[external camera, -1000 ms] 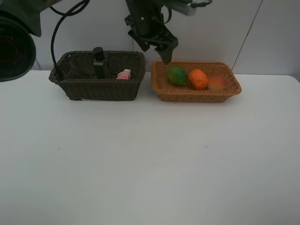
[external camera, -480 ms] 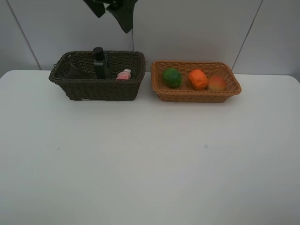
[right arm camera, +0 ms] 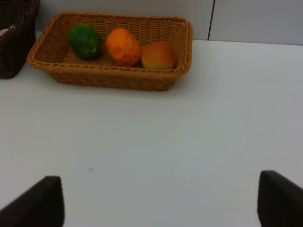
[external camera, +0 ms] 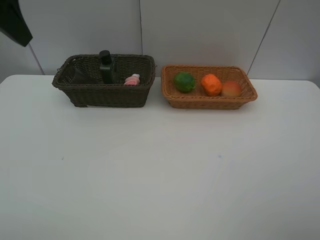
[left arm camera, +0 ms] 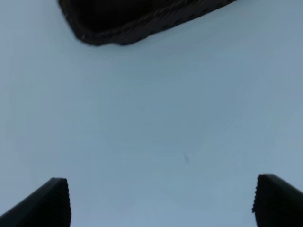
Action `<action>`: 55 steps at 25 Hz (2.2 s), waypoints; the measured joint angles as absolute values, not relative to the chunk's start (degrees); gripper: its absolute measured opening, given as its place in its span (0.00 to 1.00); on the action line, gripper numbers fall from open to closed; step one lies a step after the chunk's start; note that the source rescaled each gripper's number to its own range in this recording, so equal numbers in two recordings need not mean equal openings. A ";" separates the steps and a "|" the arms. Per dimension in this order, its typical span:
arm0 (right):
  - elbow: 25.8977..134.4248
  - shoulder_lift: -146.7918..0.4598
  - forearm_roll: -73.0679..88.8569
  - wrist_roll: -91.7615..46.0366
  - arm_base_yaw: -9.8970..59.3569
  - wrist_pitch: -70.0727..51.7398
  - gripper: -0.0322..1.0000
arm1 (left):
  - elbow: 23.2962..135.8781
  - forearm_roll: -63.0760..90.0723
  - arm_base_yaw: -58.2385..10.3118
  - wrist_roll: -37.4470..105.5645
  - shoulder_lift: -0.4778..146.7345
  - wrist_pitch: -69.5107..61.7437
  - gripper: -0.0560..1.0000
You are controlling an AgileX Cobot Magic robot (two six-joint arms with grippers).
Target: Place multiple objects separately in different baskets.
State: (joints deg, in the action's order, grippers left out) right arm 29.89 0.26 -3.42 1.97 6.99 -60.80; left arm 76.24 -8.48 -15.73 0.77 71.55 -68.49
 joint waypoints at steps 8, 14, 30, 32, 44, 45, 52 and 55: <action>29.89 0.26 -3.42 1.97 6.99 -60.80 0.67 | 61.89 -7.08 -2.28 0.72 52.07 -68.47 1.00; 29.89 0.26 -3.42 1.97 6.99 -60.80 0.67 | 53.50 -2.40 5.22 0.89 39.85 -67.84 1.00; 29.89 0.26 -3.42 1.97 6.99 -60.80 0.67 | 36.00 3.39 7.58 5.64 13.40 -63.83 1.00; 29.89 0.26 -3.42 1.97 6.99 -60.80 0.67 | 33.76 4.45 7.58 6.42 11.58 -63.22 1.00; 29.89 0.26 -3.42 1.97 6.99 -60.80 0.67 | 29.20 7.87 6.99 8.26 2.42 -61.16 1.00; 29.89 0.26 -3.42 1.97 6.99 -60.80 0.67 | 29.20 7.87 6.65 8.26 1.50 -61.09 1.00; 29.89 0.26 -3.42 1.97 6.99 -60.80 0.67 | 29.13 7.67 5.78 7.37 -0.34 -61.03 1.00; 29.89 0.26 -3.42 1.97 6.99 -60.80 0.67 | 29.13 6.24 5.78 4.96 -0.34 -61.03 1.00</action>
State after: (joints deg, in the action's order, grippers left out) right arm 29.89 0.26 -3.42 1.97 6.99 -60.80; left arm 29.13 6.24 5.78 4.96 -0.34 -61.03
